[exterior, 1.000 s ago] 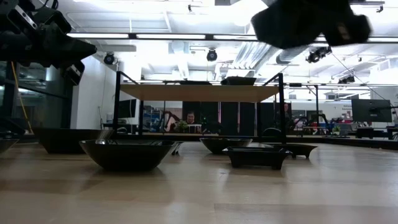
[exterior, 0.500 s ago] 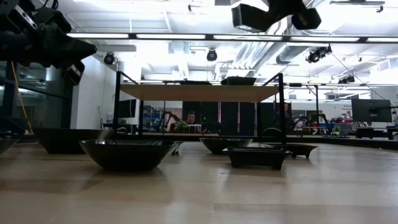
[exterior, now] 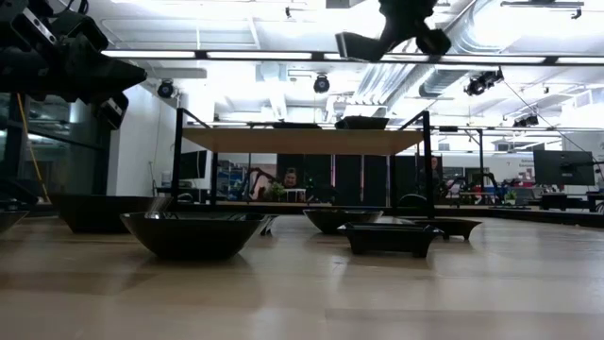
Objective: Pick & Place Mini shaped plates
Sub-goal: Stack the distorted square-shaped plate on the distorted square-shaped plate
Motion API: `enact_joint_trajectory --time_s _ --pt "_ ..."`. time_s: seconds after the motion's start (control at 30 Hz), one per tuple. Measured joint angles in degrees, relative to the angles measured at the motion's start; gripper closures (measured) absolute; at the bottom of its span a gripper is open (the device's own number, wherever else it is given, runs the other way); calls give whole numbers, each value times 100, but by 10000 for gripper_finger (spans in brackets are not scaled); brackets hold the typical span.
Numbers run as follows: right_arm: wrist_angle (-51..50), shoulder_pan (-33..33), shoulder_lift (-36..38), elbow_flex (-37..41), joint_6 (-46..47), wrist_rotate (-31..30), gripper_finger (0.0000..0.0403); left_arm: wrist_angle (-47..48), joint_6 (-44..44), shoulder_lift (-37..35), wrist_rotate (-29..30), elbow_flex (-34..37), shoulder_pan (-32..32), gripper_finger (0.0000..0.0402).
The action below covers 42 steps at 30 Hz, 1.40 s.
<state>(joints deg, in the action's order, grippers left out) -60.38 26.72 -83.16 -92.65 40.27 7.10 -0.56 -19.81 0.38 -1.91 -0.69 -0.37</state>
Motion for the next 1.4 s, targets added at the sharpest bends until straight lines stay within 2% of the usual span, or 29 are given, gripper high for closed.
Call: enact_joint_trajectory --time_s 0.27,0.57,1.1,1.4 --pt "-195 778 -663 -447 -722 569 401 0 0 1 -1 0 -1 400" --pt "-200 1237 -1254 -479 -1179 1008 401 0 0 2 0 0 0 400" --pt "-339 1495 -1510 -479 -1977 1003 400 0 -2 2 -2 0 1 400" --pt "-401 1517 -1539 -479 -1799 1002 400 0 0 2 0 0 0 400"
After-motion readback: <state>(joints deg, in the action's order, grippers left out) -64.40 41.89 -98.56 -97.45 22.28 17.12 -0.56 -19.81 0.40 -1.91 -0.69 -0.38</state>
